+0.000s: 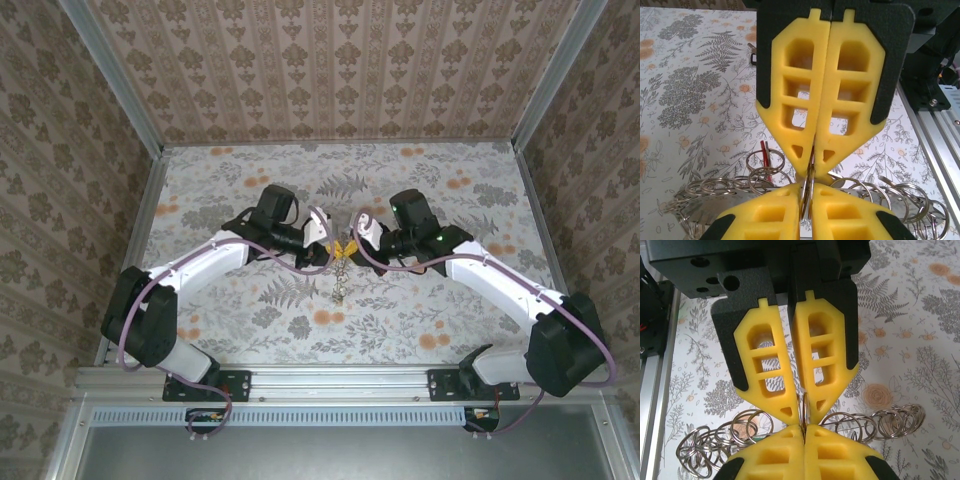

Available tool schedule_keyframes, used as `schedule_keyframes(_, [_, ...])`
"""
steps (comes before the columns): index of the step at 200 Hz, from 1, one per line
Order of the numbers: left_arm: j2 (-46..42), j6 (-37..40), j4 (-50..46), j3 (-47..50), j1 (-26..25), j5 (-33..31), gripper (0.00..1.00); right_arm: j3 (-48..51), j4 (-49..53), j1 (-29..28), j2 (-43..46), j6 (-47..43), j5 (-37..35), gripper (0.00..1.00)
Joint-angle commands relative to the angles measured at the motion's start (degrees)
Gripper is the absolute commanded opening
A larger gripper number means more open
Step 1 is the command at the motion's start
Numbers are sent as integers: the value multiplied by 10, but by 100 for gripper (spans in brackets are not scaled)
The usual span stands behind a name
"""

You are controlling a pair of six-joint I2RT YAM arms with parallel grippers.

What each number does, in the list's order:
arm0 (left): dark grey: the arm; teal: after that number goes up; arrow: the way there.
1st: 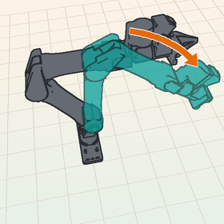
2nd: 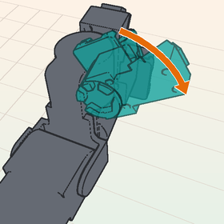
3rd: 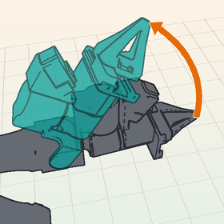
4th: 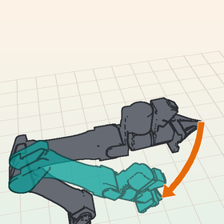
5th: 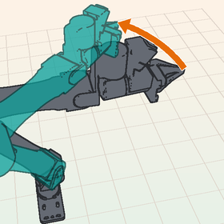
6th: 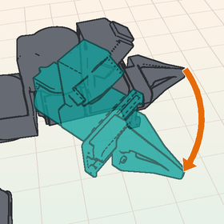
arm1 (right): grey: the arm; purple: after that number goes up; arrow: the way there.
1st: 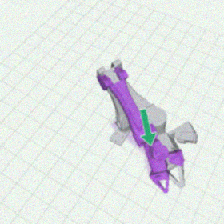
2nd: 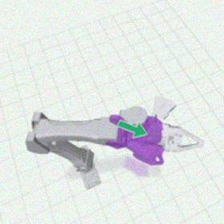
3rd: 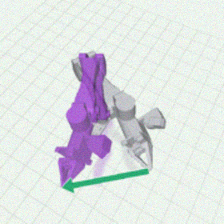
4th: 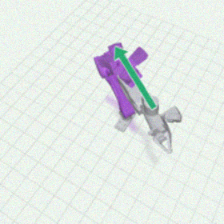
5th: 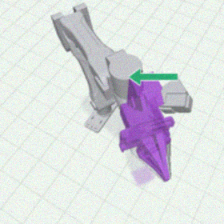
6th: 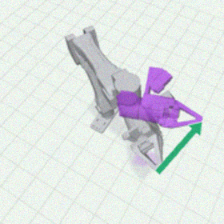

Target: Put the keys on the keyring

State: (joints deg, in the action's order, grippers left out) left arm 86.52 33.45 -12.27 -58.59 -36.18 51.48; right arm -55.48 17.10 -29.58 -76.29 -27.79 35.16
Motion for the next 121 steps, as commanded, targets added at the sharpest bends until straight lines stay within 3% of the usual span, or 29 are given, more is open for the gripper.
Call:
schedule_keyframes(1, [9,25,-28,-20,-11,-6,10,-36,27,-12,-6,-20,-7,0])
schedule_keyframes(16, [7,24,-25,-20,-12,-6,0,-41,34,-16,-7,-22,-12,1])
schedule_keyframes(49, [-1,8,5,-5,-9,1,0,-25,19,-16,2,-21,-9,7])
schedule_keyframes(121, [-26,-59,118,39,11,111,0,32,-59,7,-1,0,24,14])
